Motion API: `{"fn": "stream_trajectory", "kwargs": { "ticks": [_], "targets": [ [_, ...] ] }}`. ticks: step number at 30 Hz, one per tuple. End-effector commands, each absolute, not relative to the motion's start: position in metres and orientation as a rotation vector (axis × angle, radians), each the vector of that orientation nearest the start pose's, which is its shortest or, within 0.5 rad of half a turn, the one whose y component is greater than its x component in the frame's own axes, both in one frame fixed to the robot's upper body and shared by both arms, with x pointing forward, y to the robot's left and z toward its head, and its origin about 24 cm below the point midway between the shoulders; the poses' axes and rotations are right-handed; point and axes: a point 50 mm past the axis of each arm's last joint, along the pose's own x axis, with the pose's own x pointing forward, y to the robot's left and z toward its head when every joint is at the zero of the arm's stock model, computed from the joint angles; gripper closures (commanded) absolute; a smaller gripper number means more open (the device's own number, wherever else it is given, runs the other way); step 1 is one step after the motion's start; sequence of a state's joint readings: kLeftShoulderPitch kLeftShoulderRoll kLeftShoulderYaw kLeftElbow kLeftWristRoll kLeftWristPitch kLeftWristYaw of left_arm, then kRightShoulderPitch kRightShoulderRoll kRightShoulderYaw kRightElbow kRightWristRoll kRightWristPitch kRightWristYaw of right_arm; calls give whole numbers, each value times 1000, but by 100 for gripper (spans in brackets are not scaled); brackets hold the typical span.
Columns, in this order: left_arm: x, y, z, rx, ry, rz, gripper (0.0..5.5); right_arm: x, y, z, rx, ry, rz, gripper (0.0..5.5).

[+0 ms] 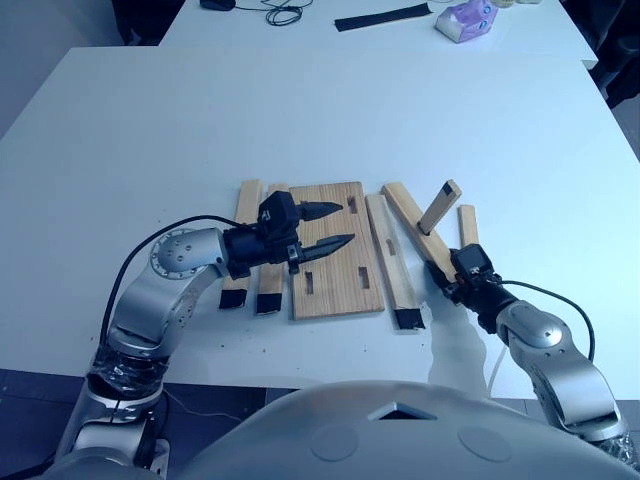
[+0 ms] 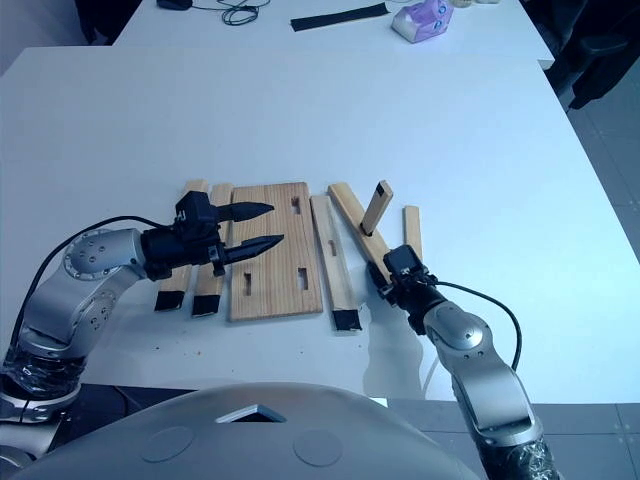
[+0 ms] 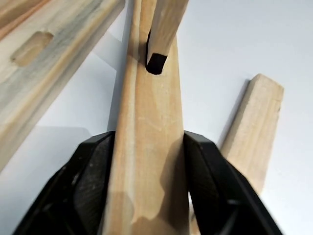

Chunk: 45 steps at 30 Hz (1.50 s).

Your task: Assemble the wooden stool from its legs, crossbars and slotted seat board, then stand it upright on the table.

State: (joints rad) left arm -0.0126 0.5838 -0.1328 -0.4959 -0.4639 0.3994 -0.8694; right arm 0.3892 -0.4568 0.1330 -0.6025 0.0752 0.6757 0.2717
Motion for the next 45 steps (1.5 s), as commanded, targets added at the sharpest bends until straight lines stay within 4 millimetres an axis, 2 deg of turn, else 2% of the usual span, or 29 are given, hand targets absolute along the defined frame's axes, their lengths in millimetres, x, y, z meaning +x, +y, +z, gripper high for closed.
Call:
{"fn": "stream_trajectory", "kwargs": {
  "ticks": [1, 10, 12, 15, 20, 21, 26, 29, 34, 45],
  "targets": [
    [214, 141, 118, 165, 78, -1187, 302, 180, -187, 52, -288, 466, 317, 333],
    [239, 158, 125, 73, 48, -1049, 302, 203, -179, 91, -127, 209, 396, 334],
    [247, 164, 132, -37, 43, -1017, 302, 211, -178, 110, -70, 110, 460, 334],
    [248, 173, 148, -274, 48, -1086, 302, 217, -176, 143, 42, -28, 621, 334],
    [252, 179, 175, -484, 70, -1199, 302, 219, -184, 175, 77, -81, 848, 334],
    [251, 177, 179, -490, 76, -1221, 283, 218, -184, 178, 66, -75, 892, 334],
    [245, 162, 195, -457, 45, -1308, 225, 209, -178, 189, 84, -11, 1115, 335],
    [238, 156, 204, -500, 22, -1408, 225, 207, -178, 193, 145, 20, 1184, 335],
    [229, 147, 204, -513, 45, -1499, 225, 202, -175, 202, 236, 41, 1297, 335],
    [228, 138, 206, -525, 30, -1537, 225, 194, -162, 202, 245, 90, 1424, 335]
  ]
}}
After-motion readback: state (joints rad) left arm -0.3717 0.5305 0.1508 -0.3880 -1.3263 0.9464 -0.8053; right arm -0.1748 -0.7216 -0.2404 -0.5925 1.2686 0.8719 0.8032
